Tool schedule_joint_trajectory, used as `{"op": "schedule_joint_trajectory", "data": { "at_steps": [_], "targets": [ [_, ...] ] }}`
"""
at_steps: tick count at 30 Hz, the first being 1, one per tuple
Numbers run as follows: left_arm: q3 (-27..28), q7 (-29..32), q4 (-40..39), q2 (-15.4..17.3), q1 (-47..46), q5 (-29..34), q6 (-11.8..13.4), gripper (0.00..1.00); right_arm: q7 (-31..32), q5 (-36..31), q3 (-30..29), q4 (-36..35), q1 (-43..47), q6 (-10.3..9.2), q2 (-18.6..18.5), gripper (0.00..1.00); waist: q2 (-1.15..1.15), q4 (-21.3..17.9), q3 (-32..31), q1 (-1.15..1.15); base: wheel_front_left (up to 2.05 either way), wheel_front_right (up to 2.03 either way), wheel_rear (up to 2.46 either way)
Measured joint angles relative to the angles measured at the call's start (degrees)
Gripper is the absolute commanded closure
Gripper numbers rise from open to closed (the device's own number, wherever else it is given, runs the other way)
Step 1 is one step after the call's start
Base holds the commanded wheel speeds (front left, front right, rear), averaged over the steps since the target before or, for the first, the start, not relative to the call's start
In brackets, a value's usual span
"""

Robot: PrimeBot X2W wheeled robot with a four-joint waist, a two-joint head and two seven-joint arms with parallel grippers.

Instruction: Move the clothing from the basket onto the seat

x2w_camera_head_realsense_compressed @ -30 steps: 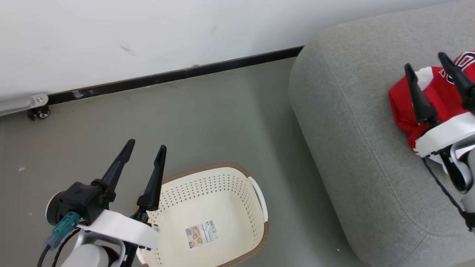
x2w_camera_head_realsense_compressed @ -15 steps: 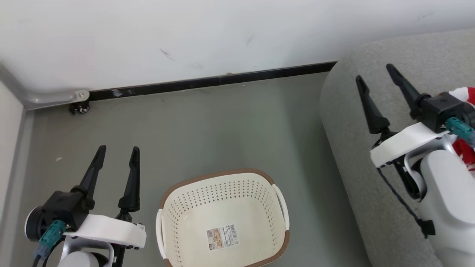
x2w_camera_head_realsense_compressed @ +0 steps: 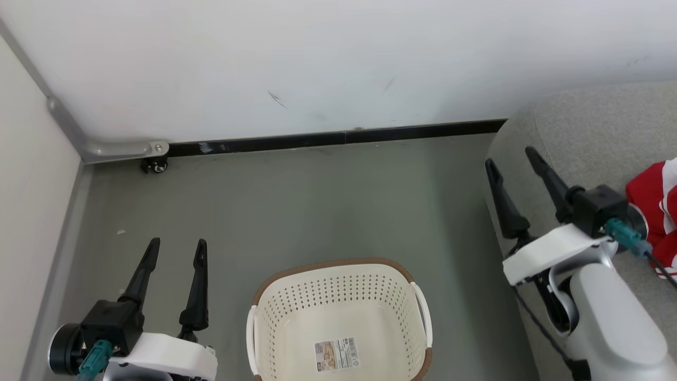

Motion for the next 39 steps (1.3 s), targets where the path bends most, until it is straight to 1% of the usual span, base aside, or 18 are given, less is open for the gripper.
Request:
{"op": "schedule_joint_trajectory", "data": {
  "at_steps": [9, 13, 17, 27, 31, 39],
  "targets": [
    [0.04, -0.01, 0.87, -0.56, 2.15, 0.67, 0.35, 0.00, -0.01, -1.02, 0.15, -0.43, 6.04, 0.00, 2.14, 0.00, 0.00, 1.50, -2.73, 0.00, 0.00, 0.00, 0.00],
    [-0.03, 0.00, 0.88, -1.24, 3.11, 1.20, 0.99, 0.00, -0.07, -1.04, 0.46, -1.53, 8.16, 0.00, 2.70, 0.00, 0.00, 1.83, -3.86, 0.00, 0.00, 0.00, 0.00],
    [0.09, 0.00, 1.12, -1.36, 3.86, 1.72, 1.01, 0.00, -0.09, -1.08, 0.34, -2.58, 11.00, 0.00, 3.57, 0.00, 0.00, 2.00, -5.16, 0.00, 0.00, 0.00, 0.00],
    [0.05, 0.00, 1.20, -1.85, 6.10, 2.38, 1.02, 0.00, -0.10, -2.11, -1.72, -4.17, 16.74, 0.00, 4.87, 0.00, 0.00, 1.91, -7.05, 0.00, 0.00, 0.00, 0.00],
    [0.18, 0.00, 1.21, -2.02, 6.67, 2.75, 1.09, 0.00, -0.10, -2.11, -1.70, -5.24, 19.12, 0.00, 5.82, 0.00, 0.00, 1.80, -7.71, 0.00, 0.00, 0.00, 0.00],
    [0.86, 0.00, 1.18, -2.41, 8.47, 3.23, 1.62, 0.00, -0.07, -2.82, -1.69, -7.15, 21.61, 0.00, 6.02, 0.00, 0.00, 1.39, -8.73, 0.00, 0.00, 0.00, 0.00]
  ]
}}
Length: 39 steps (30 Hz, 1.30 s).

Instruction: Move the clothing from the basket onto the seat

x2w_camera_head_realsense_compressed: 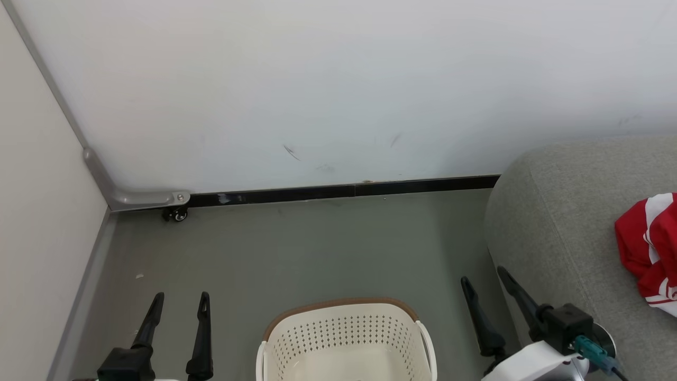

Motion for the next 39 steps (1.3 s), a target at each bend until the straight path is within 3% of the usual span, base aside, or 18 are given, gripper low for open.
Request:
{"op": "schedule_joint_trajectory", "data": {
  "at_steps": [15, 39],
  "targets": [
    [0.42, 0.00, -0.38, -0.97, 0.89, 2.31, 1.86, 0.00, 0.83, -0.63, -0.76, -2.96, 3.80, 0.00, 0.36, 0.00, 0.00, 0.08, -0.47, 0.00, 0.00, 0.00, 0.00],
    [0.22, 0.00, 1.72, -0.96, 0.90, 3.04, 2.43, 0.00, 2.44, 1.40, -0.14, -7.58, 5.26, 0.00, 0.40, 0.00, 0.00, 0.36, 0.53, 0.00, 0.00, 0.00, 0.00]
  ]
}}
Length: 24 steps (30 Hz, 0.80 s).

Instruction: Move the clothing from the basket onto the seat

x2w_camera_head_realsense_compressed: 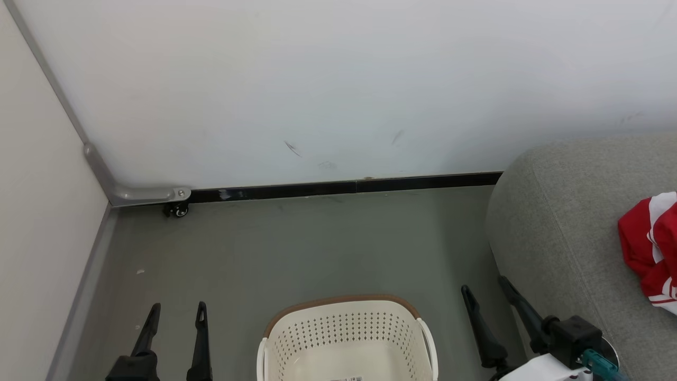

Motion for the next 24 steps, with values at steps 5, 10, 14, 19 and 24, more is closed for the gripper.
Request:
{"op": "schedule_joint_trajectory", "data": {
  "at_steps": [5, 10, 14, 19, 24],
  "targets": [
    [-0.01, 0.00, 0.22, 0.03, 0.00, 0.00, 0.01, 0.00, 0.25, 0.00, -0.09, -0.52, 1.00, 0.00, 0.01, 0.00, 0.00, 0.01, 0.20, 0.00, 0.00, 0.00, 0.00],
    [-0.02, 0.00, 0.23, 0.01, 0.00, 0.26, 0.07, 0.00, 0.71, 0.02, -0.09, -1.51, 1.01, 0.00, 0.02, 0.00, 0.00, 0.01, 0.36, 0.00, 0.00, 0.00, 0.00],
    [-0.02, 0.00, 0.58, 0.03, 0.00, 0.48, 0.07, 0.00, 0.74, 0.56, -0.19, -1.71, 1.01, 0.00, 0.02, 0.00, 0.00, 0.01, 0.42, 0.00, 0.00, 0.00, 0.00],
    [0.00, 0.00, 0.86, 0.04, 0.00, 0.48, 0.07, 0.00, 0.77, 0.57, -0.54, -2.15, 1.03, 0.00, 0.03, 0.00, 0.00, 0.03, 0.48, 0.00, 0.00, 0.00, 0.00],
    [0.03, 0.00, 1.08, 0.05, -0.01, 0.48, 0.05, 0.00, 1.26, 0.58, -0.51, -2.47, 1.08, 0.00, 0.03, 0.00, 0.00, 0.07, 0.51, 0.00, 0.00, 0.00, 0.00]
  ]
}}
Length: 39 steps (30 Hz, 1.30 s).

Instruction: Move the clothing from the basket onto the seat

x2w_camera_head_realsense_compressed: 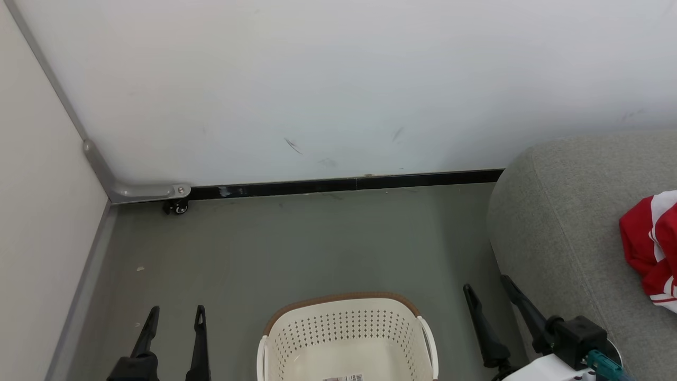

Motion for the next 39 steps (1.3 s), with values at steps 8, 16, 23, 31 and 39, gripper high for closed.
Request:
{"op": "schedule_joint_trajectory", "data": {
  "at_steps": [8, 16, 23, 31, 39],
  "targets": [
    [-0.22, 0.09, 0.87, -0.16, 0.02, -0.02, -0.07, 1.00, 0.14, -0.01, 0.15, -0.53, 0.11, 0.00, 0.01, 1.00, 0.00, 0.02, 0.00, 0.00, 0.00, 0.00, 0.00],
    [-1.14, 0.19, 3.60, -2.18, 1.41, -0.89, -0.11, 1.00, 0.14, 0.63, 0.71, 2.35, 2.90, 0.00, 0.02, 1.00, 0.00, 0.02, 0.03, 0.00, 0.00, 0.00, 0.00],
    [-0.56, 1.13, 2.27, -2.64, 1.41, -5.41, -1.08, 1.00, 0.05, 5.17, 1.15, 0.63, 3.27, 0.00, 0.03, 1.00, 0.00, 0.04, 0.23, 0.00, 0.00, 0.00, 0.00],
    [1.35, 2.19, 1.77, -3.44, 1.41, -13.22, -2.68, 1.00, 0.12, 13.97, 0.46, -0.38, 3.26, 0.00, 0.05, 1.00, 0.00, 0.19, 0.57, 0.02, 0.00, 0.00, 0.00],
    [3.11, 4.01, 1.47, -4.27, 1.40, -19.35, -4.70, 1.00, 1.04, 21.16, -0.92, -0.63, 3.19, 0.00, 0.03, 1.00, 0.00, 0.34, 0.74, 0.29, 0.00, 0.00, 0.00]
  ]
}}
